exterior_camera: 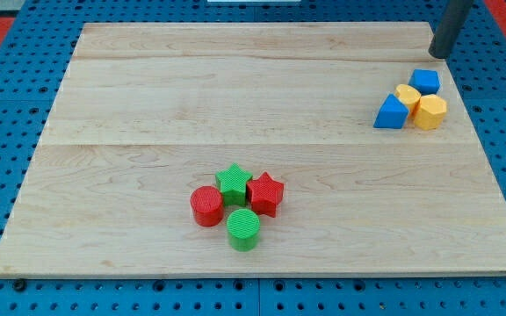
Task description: Separate the blue cube from the group of blocks
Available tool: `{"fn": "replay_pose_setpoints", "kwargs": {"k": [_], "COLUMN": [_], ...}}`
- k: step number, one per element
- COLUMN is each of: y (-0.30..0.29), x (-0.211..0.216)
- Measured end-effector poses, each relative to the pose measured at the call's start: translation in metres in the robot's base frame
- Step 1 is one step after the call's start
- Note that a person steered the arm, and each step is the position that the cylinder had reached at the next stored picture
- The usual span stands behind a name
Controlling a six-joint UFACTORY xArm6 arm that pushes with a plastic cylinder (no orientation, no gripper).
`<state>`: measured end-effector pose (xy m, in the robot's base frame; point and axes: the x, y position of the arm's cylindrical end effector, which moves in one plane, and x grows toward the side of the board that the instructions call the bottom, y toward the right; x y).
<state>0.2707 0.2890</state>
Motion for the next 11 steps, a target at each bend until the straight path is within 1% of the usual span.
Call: {"fn": "replay_pose_setpoints", "kwargs": {"k": [1, 2, 3, 4, 6, 7, 8, 9, 10, 11], "y": [0.025, 0.028, 0.028, 0.028, -0.036, -0.036, -0.068, -0.124, -0.166, -0.187], "x": [0.019, 0.025, 0.066, 0.069, 0.071, 0.072, 0.085, 0.1, 0.113, 0.117]}}
